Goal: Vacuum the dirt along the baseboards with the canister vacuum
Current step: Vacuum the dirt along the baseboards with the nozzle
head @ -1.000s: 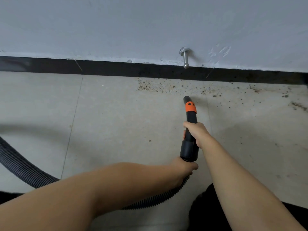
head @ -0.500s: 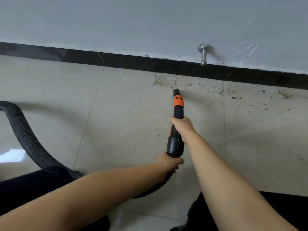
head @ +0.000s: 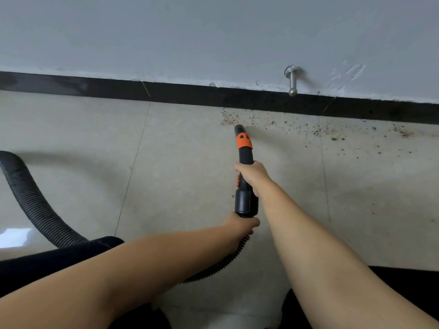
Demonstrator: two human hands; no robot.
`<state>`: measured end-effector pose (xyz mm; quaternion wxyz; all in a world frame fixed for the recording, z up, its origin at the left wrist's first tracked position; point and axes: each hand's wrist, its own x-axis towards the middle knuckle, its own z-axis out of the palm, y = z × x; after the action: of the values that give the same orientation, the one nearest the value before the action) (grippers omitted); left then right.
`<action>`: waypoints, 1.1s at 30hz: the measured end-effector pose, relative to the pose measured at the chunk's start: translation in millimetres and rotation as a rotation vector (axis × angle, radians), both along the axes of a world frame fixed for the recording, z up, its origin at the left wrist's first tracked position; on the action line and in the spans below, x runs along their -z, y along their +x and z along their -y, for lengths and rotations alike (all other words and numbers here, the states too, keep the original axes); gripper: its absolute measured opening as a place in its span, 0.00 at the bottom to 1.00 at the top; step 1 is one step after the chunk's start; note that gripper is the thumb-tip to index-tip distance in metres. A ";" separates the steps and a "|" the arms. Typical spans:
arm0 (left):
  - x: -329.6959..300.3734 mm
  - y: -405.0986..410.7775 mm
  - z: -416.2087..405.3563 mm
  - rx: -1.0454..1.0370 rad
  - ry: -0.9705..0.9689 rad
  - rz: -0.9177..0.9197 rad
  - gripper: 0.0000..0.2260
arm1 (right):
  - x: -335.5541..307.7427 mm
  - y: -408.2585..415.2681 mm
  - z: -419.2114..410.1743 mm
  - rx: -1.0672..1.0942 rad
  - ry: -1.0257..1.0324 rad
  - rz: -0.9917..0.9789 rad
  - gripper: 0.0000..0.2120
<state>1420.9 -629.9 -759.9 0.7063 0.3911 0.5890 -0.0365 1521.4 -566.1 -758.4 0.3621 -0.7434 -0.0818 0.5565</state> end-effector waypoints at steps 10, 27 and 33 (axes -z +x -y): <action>0.7 48.3 4.9 0.207 -0.032 0.057 0.14 | 1.7 62.5 31.6 0.297 -0.047 0.102 0.05; -4.2 26.8 -11.1 -0.006 -0.028 0.064 0.09 | -5.7 29.6 -13.0 0.042 -0.032 0.042 0.04; -3.0 1.8 -24.9 -0.085 -0.015 0.052 0.06 | -3.7 -2.7 -36.5 -0.073 -0.013 0.012 0.05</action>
<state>1422.7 -605.0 -756.9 0.7250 0.3615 0.5863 -0.0007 1518.7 -529.6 -754.7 0.3361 -0.7455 -0.1074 0.5655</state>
